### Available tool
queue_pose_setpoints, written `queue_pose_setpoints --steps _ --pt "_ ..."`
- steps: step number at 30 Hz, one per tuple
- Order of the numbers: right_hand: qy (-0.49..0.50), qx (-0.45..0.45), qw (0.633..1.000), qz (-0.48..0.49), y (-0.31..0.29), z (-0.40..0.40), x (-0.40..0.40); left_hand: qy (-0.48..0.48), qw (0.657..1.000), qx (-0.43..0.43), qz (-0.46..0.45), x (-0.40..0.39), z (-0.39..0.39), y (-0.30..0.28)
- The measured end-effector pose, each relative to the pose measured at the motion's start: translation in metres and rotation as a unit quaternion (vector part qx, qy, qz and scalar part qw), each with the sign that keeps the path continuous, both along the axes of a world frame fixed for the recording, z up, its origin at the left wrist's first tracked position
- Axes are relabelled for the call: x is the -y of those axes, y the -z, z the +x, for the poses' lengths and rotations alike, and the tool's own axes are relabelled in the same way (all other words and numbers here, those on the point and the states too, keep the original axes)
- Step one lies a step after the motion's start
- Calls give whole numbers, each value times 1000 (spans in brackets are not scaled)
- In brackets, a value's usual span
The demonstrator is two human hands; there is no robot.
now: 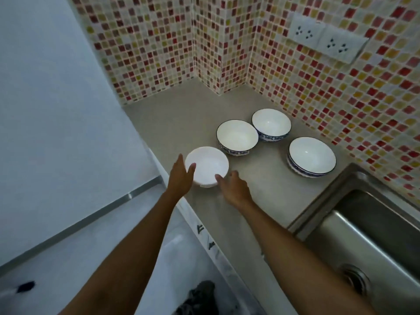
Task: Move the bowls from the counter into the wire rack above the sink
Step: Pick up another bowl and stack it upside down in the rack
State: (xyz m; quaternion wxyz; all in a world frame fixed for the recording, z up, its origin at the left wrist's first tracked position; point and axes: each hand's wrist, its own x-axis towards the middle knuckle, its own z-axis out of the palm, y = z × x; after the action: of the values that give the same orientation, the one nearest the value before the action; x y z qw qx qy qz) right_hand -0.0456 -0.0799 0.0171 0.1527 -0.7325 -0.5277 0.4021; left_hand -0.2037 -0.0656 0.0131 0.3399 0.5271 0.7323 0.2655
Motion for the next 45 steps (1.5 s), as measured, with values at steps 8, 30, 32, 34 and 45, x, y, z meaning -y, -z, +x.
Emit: queue_pose_setpoints --steps 8,30,32,34,45 --pt "91 -95 991 -34 28 -17 -17 24 997 72 -11 -18 -15 25" --pt "379 -44 920 90 -37 207 132 284 925 236 -93 32 260 -37" --pt "413 -40 905 95 -42 229 156 322 910 244 -91 51 289 -46" --pt "441 -29 892 99 -53 246 179 355 898 243 -97 70 313 -54" --pt "493 -19 858 145 -78 327 256 454 852 256 -45 142 397 -89"
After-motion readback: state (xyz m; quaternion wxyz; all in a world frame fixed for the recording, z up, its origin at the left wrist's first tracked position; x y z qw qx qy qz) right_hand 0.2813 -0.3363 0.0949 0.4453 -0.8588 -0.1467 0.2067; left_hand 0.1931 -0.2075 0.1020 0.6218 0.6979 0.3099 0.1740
